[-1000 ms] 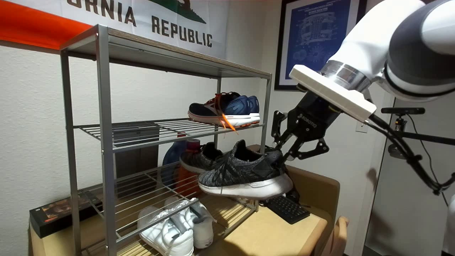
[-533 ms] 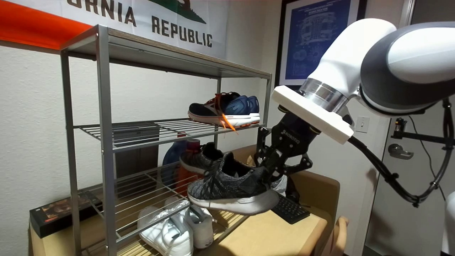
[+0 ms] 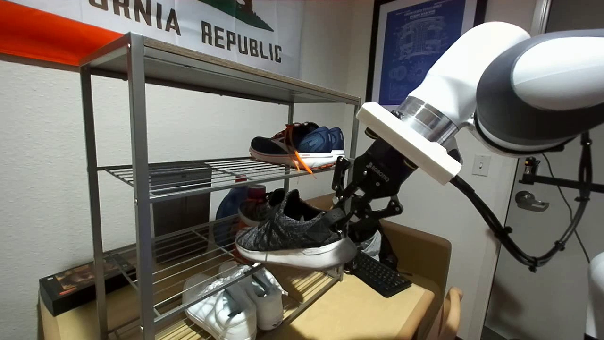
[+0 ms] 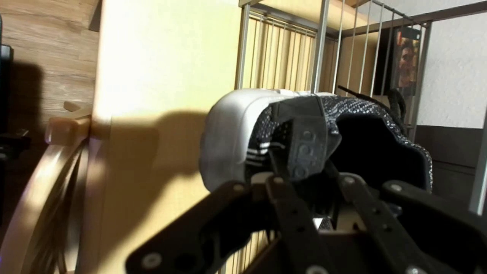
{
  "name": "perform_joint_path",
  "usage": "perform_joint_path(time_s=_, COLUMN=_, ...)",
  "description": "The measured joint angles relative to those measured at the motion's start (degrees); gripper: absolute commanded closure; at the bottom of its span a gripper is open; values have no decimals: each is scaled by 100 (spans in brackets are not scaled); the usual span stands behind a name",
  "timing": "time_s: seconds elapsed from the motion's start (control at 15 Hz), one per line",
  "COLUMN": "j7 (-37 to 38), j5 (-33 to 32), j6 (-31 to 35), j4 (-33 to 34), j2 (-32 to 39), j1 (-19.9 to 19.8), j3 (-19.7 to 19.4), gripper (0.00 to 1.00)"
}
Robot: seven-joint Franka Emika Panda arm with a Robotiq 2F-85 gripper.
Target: Move the gray shoe from the third to the second shelf of the shoe rack
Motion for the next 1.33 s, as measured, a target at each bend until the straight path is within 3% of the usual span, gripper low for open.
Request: perform_joint_path(time_s=1.33, j7=-1009, j5=-1, j6=2003, j4=370, j2=1719, j1=268, j3=-330, gripper=94)
